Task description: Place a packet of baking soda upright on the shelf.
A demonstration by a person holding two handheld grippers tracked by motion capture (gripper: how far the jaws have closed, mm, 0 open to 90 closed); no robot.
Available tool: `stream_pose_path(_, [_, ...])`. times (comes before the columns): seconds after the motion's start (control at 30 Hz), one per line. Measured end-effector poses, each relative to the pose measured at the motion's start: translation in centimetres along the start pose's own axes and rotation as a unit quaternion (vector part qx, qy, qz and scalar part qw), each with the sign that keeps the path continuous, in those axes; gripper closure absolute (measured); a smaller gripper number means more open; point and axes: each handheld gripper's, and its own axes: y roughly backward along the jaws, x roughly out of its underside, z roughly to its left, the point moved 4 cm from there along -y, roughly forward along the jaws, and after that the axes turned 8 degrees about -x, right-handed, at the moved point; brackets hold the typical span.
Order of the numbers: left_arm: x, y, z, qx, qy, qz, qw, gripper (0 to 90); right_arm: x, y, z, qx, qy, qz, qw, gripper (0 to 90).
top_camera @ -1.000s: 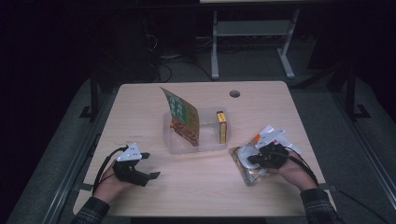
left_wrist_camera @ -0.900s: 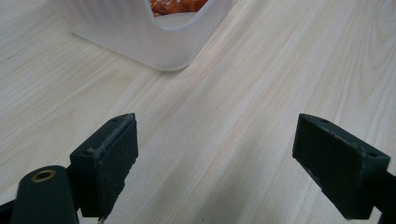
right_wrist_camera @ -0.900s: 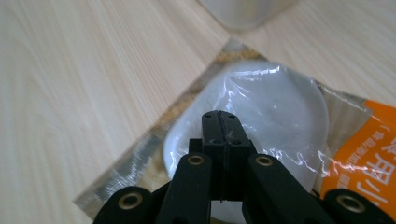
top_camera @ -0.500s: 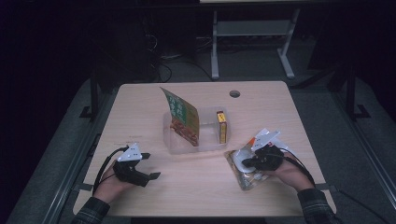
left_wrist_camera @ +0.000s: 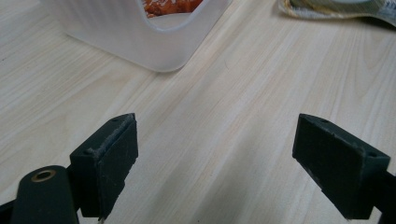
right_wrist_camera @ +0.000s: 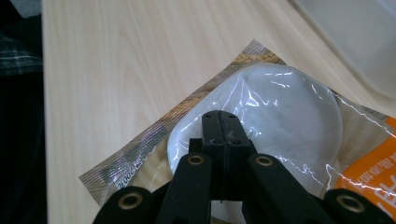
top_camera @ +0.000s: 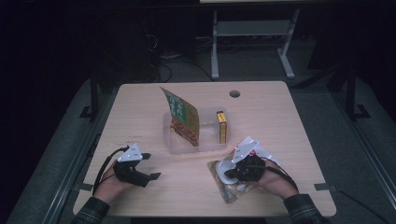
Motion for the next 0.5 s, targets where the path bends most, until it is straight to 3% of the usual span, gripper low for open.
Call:
stream_pose_path(0.33, [-0.2, -0.1, -0.5, 0.008, -0.005, -0.003, 0.9999, 13.8, -2.4, -2.5, 2.7, -0.029, 0.033, 0.002, 0.9990, 90.0])
stream_pose_path(0.5, [-0.4, -0.2, -0.9, 0.013, -0.014, -0.005, 0.9998, 13.8, -3.0, -3.1, 3.3, -0.040, 0.039, -0.001, 0.9984, 90.0])
